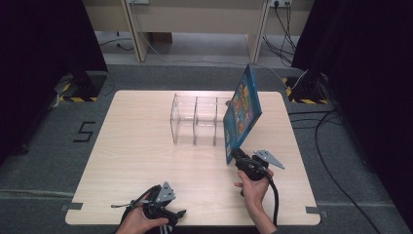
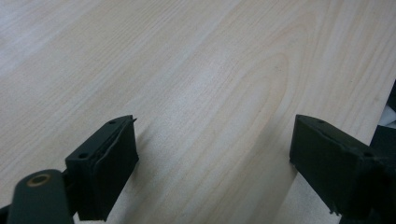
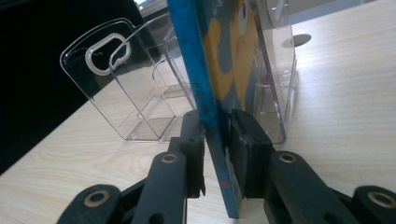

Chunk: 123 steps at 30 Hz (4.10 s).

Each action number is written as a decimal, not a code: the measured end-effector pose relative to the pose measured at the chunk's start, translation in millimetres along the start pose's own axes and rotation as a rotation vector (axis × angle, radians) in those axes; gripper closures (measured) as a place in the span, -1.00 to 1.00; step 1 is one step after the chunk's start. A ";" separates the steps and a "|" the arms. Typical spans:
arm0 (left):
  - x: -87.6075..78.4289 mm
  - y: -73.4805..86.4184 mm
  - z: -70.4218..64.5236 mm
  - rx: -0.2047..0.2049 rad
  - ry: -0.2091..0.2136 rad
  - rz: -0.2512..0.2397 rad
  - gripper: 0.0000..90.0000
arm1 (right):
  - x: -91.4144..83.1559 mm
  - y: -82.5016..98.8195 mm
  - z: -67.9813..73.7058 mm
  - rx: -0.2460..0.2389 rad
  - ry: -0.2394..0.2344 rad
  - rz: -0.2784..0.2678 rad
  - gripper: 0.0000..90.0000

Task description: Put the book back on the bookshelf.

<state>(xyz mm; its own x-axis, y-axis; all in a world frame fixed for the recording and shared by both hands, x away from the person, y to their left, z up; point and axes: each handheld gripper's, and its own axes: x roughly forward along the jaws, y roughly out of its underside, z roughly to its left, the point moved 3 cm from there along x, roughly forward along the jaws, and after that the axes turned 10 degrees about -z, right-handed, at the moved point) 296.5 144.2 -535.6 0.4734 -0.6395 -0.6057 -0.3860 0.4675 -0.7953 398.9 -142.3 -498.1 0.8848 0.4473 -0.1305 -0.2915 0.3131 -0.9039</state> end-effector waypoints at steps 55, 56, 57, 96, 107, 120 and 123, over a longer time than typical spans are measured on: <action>-0.2 0.4 0.4 0.006 0.005 -0.001 -0.70 | -44.2 -22.9 -16.5 -0.098 -0.065 -0.019 -0.52; -0.2 0.4 0.5 0.006 0.005 -0.001 -0.70 | -44.2 -22.9 -16.5 -0.098 -0.065 -0.019 -0.52; -0.2 0.4 0.4 0.006 0.005 -0.002 -0.70 | -45.6 -23.2 -16.6 -0.104 -0.065 -0.019 -0.55; -0.3 0.5 0.6 0.007 0.006 -0.002 -0.70 | -74.5 -26.6 -30.3 -0.134 -0.087 -0.009 -0.62; -0.3 0.6 0.6 0.008 0.007 -0.003 -0.70 | -82.2 -25.0 -32.0 -0.158 -0.086 0.003 -0.62; -0.4 0.8 0.6 0.008 0.007 -0.004 -0.70 | -91.9 -21.7 -30.9 -0.189 -0.092 0.020 -0.62; -0.3 0.8 0.5 0.008 0.007 -0.004 -0.70 | -94.7 -21.2 -32.1 -0.201 -0.087 0.027 -0.62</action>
<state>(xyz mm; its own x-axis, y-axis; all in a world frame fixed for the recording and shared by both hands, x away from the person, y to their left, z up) 296.4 145.0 -536.1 0.4691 -0.6456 -0.6026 -0.3778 0.4701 -0.7977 332.9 -218.3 -479.6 0.8403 0.5269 -0.1277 -0.2287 0.1310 -0.9646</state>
